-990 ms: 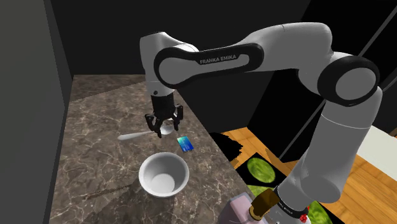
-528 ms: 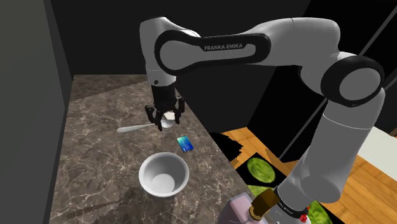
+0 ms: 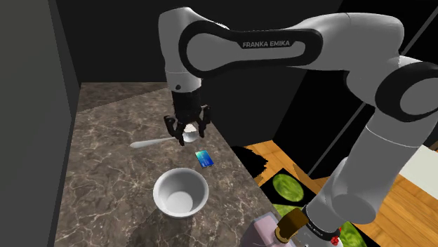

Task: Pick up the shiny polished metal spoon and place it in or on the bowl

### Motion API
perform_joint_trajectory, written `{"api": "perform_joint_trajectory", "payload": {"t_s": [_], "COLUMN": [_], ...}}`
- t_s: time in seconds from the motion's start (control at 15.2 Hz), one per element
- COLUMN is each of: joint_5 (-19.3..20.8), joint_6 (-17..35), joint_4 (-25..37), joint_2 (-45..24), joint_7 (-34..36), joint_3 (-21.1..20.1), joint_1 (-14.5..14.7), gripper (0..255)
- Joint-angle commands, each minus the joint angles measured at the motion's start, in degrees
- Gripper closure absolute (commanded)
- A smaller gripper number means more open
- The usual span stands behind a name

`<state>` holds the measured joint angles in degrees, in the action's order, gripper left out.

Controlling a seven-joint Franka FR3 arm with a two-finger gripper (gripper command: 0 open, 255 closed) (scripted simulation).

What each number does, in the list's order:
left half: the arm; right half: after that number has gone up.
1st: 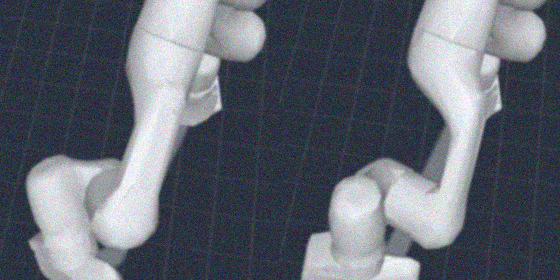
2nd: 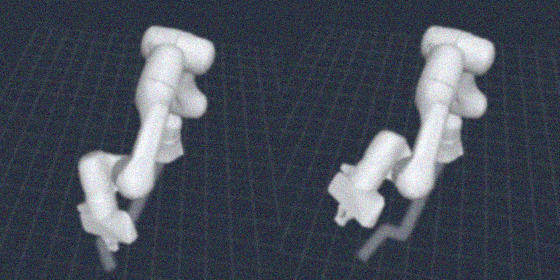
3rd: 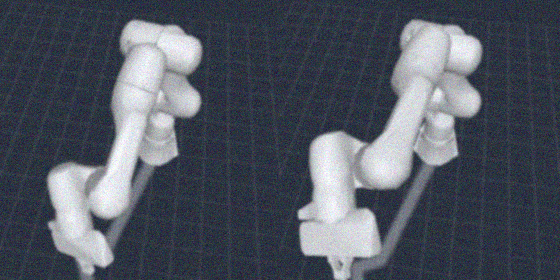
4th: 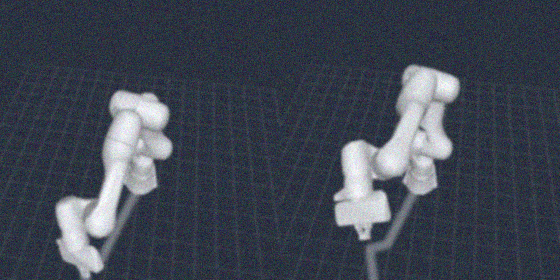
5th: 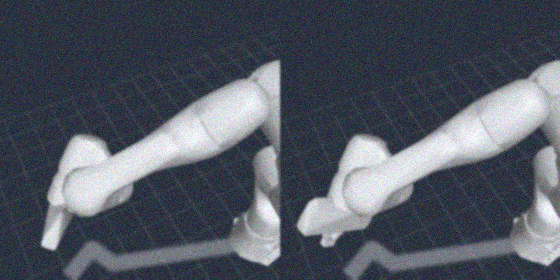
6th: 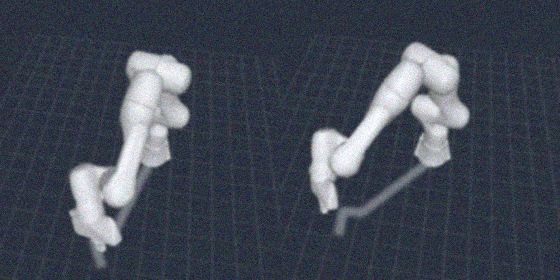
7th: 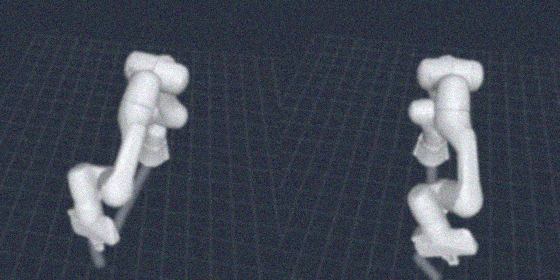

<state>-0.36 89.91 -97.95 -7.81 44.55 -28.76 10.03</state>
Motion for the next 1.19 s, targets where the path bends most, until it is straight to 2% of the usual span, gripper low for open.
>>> {"api": "perform_joint_trajectory", "payload": {"t_s": [0.0, 0.46, 1.12], "joint_5": [-2.1, -9.3, -9.0], "joint_6": [0.9, 1.9, 9.6], "joint_4": [-4.3, -15.7, -22.0], "joint_2": [4.0, 16.2, 14.7], "joint_7": [0.5, 3.1, 3.0], "joint_3": [-0.7, -2.9, -3.6], "joint_1": [0.2, 2.7, 3.0], "gripper": [255, 255, 255]}}
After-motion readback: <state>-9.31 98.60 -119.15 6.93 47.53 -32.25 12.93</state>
